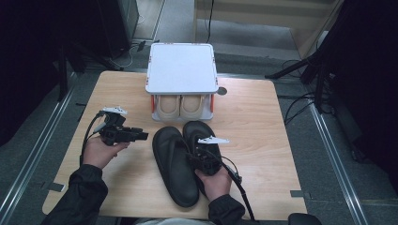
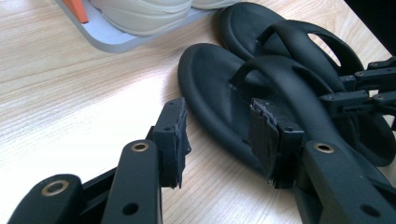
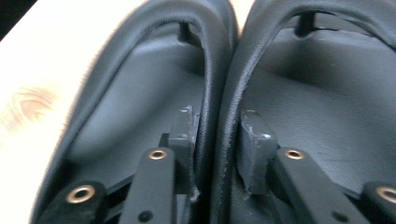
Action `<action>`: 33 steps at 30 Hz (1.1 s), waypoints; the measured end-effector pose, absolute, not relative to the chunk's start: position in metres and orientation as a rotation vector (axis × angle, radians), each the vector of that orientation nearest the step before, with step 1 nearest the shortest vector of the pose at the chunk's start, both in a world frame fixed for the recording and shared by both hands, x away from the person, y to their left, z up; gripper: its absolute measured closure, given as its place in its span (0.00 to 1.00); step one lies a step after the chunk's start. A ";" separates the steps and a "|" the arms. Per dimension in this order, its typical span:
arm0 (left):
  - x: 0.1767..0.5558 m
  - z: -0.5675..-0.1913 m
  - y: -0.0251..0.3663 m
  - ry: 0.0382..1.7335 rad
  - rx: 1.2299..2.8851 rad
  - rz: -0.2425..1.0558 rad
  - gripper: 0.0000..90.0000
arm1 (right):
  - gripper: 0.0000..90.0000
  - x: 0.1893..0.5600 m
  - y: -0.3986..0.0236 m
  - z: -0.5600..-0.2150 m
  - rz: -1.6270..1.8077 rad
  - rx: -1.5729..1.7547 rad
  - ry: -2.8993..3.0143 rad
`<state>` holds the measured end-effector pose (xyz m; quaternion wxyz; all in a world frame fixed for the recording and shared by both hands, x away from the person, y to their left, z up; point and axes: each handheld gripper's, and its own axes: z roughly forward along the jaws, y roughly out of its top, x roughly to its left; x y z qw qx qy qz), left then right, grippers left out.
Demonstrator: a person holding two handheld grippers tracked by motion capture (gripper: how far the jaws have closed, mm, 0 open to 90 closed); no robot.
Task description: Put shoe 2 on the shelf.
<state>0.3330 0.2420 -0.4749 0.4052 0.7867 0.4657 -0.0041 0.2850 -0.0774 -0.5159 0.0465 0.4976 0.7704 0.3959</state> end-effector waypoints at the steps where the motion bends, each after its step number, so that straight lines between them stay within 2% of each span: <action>1: 0.333 -0.475 0.242 1.176 1.986 -0.008 0.63 | 0.81 0.285 -0.078 -0.516 1.207 1.530 2.349; 9: 0.333 -0.475 0.243 1.181 1.980 -0.010 0.63 | 0.84 0.286 -0.082 -0.514 1.200 1.569 2.345; 14: 0.333 -0.475 0.244 1.201 1.975 0.018 0.55 | 0.84 0.287 -0.085 -0.513 1.199 1.546 2.387; 19: 0.334 -0.475 0.244 1.210 1.978 0.028 0.52 | 0.84 0.287 -0.089 -0.511 1.191 1.510 2.449; 33: 0.332 -0.476 0.248 1.233 1.967 0.037 0.46 | 0.84 0.291 -0.098 -0.501 1.238 1.202 2.739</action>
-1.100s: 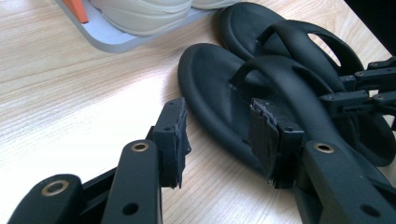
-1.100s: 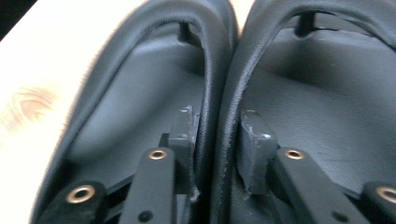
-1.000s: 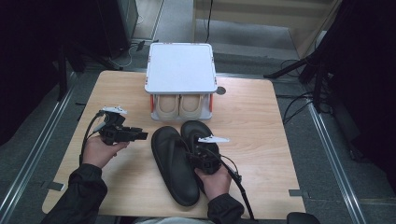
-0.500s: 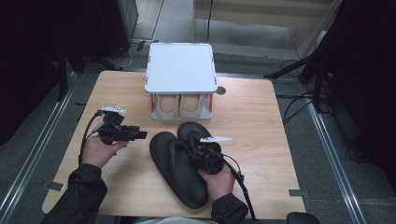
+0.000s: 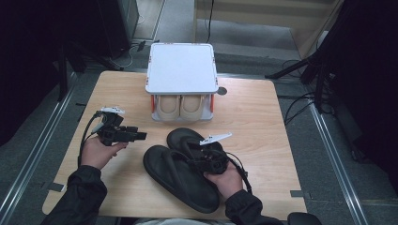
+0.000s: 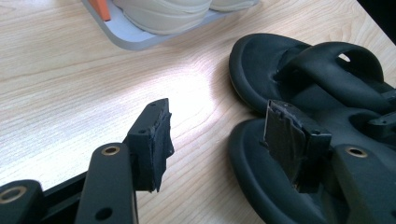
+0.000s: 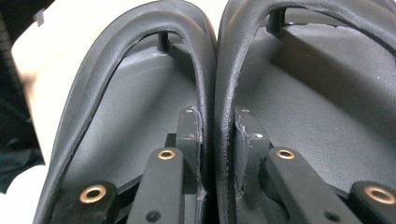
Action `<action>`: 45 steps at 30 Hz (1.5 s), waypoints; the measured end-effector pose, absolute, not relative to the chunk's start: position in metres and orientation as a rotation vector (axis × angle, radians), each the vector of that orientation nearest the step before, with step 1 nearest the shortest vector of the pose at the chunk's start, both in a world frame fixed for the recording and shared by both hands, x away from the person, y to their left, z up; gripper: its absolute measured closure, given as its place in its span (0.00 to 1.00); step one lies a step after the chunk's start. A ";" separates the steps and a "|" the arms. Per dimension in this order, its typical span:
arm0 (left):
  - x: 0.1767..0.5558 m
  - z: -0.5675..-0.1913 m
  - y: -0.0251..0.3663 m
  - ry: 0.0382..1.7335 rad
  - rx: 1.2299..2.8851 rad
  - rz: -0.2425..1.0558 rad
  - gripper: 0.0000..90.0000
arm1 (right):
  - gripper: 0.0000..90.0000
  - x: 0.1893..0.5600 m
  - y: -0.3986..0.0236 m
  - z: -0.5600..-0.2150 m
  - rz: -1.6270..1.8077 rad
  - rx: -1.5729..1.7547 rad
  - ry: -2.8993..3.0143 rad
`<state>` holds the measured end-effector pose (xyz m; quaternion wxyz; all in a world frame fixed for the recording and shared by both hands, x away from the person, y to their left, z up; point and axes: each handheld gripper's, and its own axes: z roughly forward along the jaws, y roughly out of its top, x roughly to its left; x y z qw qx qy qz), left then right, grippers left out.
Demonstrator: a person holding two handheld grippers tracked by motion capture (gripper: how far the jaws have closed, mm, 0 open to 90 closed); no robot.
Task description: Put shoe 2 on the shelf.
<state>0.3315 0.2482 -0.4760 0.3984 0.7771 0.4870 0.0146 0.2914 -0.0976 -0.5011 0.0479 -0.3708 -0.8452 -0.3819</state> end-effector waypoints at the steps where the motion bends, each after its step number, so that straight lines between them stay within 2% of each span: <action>1: 0.331 -0.476 0.249 1.233 1.967 0.038 0.46 | 0.84 0.292 -0.098 -0.500 -1.164 -1.107 -2.582; 18: 0.312 -0.480 0.265 1.284 1.949 0.073 0.46 | 0.84 0.319 -0.093 -0.482 -1.101 -0.739 -2.624; 45: 0.277 -0.484 0.295 1.404 1.875 0.113 0.45 | 0.84 0.370 -0.064 -0.406 -1.093 -0.415 -2.602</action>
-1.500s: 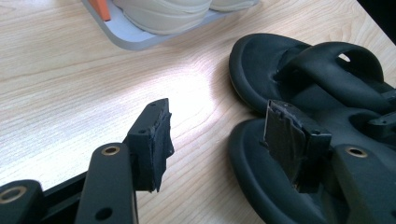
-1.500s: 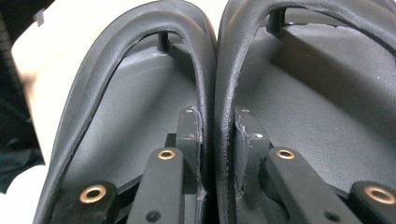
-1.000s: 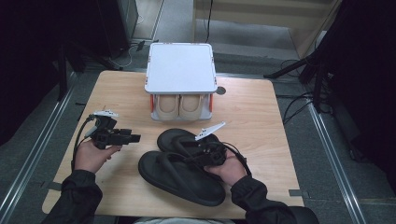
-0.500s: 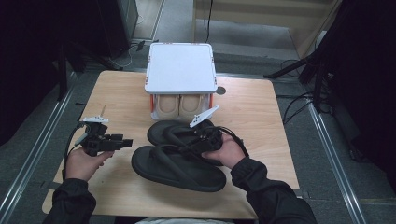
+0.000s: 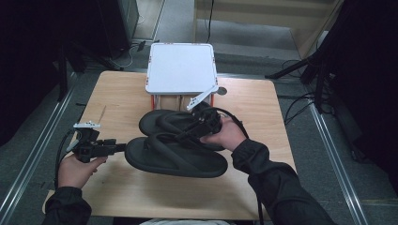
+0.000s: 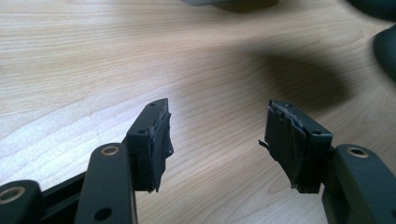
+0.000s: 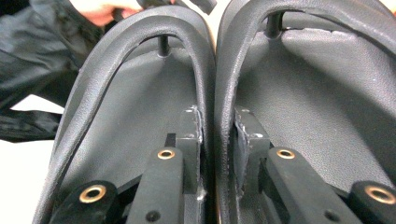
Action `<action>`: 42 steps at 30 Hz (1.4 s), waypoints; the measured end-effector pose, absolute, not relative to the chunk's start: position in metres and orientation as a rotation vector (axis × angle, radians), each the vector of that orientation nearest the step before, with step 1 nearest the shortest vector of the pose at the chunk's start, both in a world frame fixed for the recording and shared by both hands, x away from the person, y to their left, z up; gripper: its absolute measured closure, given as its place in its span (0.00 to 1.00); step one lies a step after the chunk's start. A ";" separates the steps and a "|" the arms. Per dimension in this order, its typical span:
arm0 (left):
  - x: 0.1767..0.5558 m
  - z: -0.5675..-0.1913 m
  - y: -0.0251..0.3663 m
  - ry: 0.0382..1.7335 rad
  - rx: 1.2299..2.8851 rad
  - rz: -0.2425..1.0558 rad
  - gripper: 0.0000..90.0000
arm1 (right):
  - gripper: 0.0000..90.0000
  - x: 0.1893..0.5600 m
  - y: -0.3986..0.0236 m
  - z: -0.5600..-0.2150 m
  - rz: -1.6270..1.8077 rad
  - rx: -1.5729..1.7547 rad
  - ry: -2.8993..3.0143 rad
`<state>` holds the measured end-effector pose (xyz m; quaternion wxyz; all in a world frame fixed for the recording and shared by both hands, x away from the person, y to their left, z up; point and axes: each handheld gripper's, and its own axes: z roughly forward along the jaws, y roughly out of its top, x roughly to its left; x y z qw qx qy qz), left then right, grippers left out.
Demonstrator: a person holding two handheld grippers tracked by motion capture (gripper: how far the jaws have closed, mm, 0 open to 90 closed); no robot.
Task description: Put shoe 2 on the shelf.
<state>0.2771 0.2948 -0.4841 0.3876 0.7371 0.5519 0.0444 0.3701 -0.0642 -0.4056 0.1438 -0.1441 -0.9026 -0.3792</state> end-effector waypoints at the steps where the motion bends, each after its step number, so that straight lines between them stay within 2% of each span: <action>1: 0.277 -0.484 0.295 1.407 1.873 0.112 0.45 | 0.84 0.372 -0.064 -0.402 -1.088 -0.410 -2.597; 22: 0.277 -0.485 0.295 1.408 1.869 0.099 0.45 | 0.84 0.402 -0.057 -0.325 -1.159 -0.401 -2.607; 33: 0.278 -0.486 0.293 1.402 1.876 0.097 0.45 | 0.84 0.433 -0.063 -0.306 -1.201 -0.630 -2.637; 42: 0.281 -0.486 0.291 1.397 1.876 0.090 0.45 | 0.84 0.462 -0.067 -0.305 -1.228 -0.869 -2.639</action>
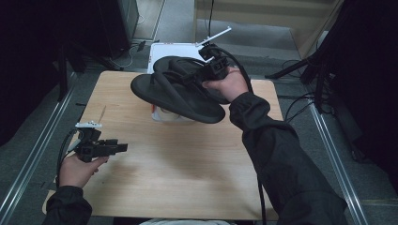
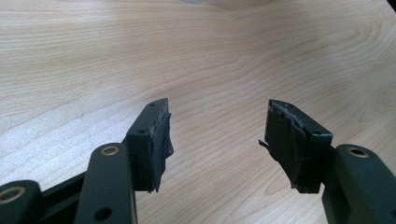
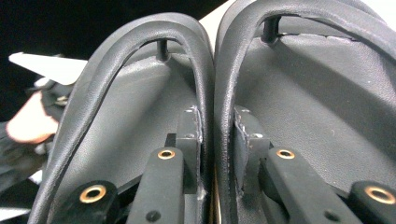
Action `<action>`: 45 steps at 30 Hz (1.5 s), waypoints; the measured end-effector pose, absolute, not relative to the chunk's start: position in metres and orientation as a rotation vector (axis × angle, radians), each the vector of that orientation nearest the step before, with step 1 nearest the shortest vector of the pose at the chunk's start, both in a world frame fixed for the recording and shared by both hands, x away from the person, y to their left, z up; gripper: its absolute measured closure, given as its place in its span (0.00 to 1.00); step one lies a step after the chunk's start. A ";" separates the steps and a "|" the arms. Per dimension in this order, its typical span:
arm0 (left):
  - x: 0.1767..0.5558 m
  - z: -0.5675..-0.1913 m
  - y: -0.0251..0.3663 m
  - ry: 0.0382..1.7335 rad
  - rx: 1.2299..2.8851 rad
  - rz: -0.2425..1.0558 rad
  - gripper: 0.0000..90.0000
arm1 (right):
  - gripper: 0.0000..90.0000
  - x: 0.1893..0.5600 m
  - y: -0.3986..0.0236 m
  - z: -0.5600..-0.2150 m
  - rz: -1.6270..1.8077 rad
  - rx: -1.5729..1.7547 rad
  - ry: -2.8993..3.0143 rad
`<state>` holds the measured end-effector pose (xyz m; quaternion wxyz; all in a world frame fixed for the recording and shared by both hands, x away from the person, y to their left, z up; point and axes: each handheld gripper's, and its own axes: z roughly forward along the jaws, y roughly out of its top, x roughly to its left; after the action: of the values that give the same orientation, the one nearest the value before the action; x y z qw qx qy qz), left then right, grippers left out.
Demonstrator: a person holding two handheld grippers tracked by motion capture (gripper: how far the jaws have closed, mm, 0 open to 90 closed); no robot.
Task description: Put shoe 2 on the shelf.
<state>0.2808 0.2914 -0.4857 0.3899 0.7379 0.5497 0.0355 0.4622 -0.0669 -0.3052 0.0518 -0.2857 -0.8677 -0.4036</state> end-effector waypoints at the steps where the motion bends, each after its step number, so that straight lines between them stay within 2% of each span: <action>1: 0.281 -0.486 0.291 1.395 1.876 0.092 0.45 | 0.84 0.465 -0.066 -0.306 -1.223 -0.890 -2.655; 18: 0.289 -0.487 0.280 1.348 1.923 0.061 0.46 | 0.84 0.514 -0.046 -0.314 -1.215 -1.426 -2.603; 45: 0.300 -0.486 0.266 1.280 1.953 0.023 0.46 | 0.84 0.540 -0.004 -0.330 -1.250 -2.115 -2.374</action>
<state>0.3003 0.2660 -0.4862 0.3924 0.7692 0.5043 0.0091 0.5397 -0.0042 -0.3297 -0.1367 -0.6132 -0.6883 -0.3626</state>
